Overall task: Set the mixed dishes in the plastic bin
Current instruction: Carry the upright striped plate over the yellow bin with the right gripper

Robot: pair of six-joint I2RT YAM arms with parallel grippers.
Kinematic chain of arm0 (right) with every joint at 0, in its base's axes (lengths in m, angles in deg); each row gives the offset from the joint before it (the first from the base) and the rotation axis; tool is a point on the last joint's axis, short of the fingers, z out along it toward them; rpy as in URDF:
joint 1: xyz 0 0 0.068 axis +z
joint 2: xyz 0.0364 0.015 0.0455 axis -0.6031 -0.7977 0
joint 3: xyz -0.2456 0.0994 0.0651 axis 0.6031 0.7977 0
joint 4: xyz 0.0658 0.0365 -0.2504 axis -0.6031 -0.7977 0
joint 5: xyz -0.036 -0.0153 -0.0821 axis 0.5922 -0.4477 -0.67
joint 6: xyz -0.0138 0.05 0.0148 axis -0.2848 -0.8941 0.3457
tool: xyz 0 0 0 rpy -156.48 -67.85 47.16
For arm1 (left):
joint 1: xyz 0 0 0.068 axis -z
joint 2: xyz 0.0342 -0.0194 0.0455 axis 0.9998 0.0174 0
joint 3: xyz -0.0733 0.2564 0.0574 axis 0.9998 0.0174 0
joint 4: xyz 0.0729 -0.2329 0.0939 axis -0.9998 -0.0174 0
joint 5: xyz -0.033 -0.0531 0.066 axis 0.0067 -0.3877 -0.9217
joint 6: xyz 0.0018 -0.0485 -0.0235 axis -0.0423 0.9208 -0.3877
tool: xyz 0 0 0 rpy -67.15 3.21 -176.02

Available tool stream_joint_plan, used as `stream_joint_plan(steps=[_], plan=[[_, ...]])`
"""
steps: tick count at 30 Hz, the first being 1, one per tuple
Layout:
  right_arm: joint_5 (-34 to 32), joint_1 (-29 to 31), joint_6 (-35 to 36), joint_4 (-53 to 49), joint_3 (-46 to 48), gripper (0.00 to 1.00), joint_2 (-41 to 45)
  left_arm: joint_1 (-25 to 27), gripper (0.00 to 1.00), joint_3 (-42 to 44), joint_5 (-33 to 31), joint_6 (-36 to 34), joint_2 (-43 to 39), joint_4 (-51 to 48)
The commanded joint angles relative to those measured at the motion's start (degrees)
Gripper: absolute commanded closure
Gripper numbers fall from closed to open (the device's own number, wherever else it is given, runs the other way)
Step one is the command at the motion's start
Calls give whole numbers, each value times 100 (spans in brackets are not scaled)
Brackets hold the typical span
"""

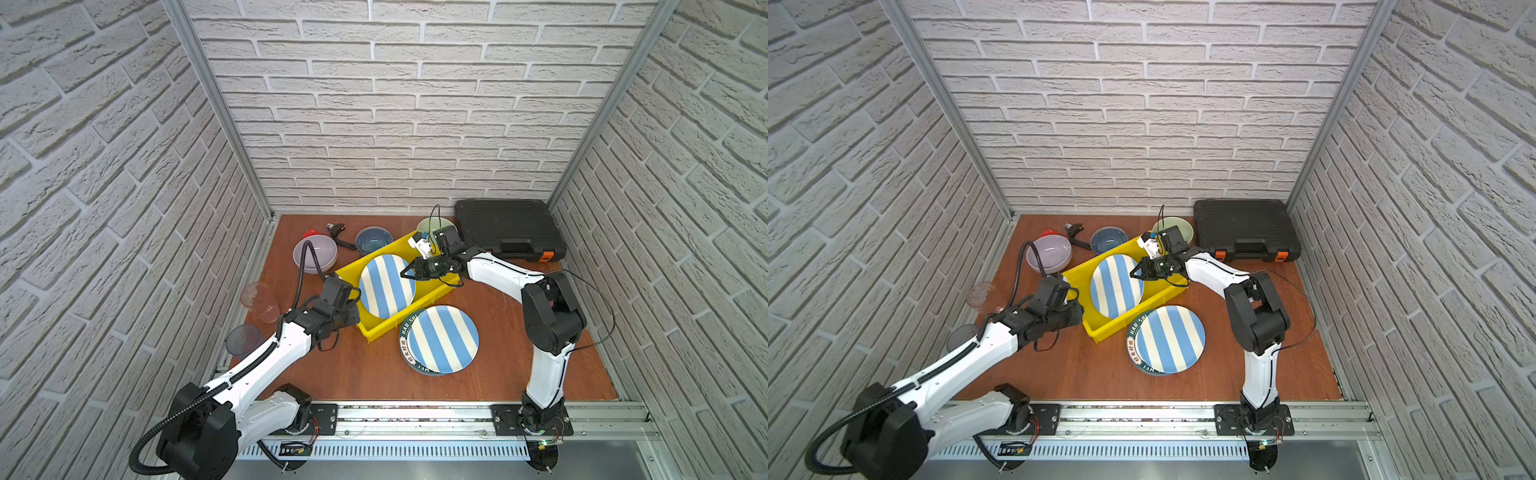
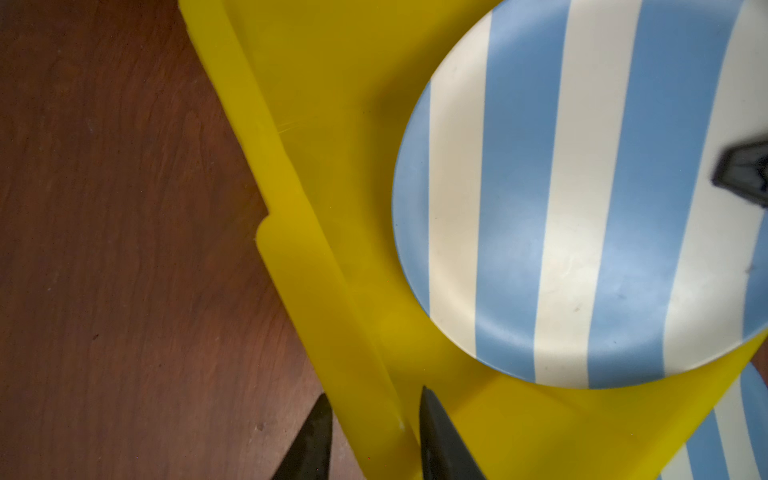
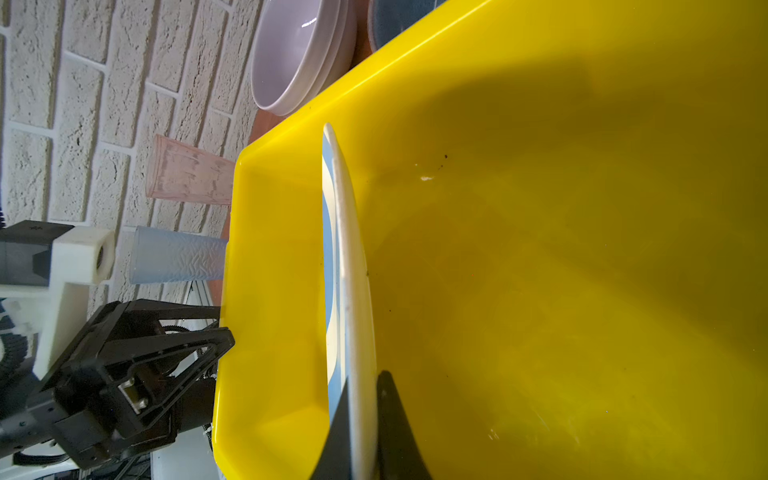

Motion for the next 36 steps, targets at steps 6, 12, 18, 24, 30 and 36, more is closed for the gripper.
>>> stream_joint_plan(steps=[6,12,18,24,30,36], plan=[[437,148,-87,-17,-310,94,-383,-56,65,114,18,4,38,216],[499,177,-166,-27,-360,94,-590,-62,66,124,71,12,91,282],[470,192,-108,-176,-460,94,-724,-74,66,143,118,38,128,336],[-2,208,176,-685,-619,93,-793,-73,67,141,142,56,126,376],[-459,245,405,-1094,-752,84,-840,-73,67,149,169,74,154,410],[-596,253,361,-1103,-813,73,-892,-69,67,127,178,83,146,427]])
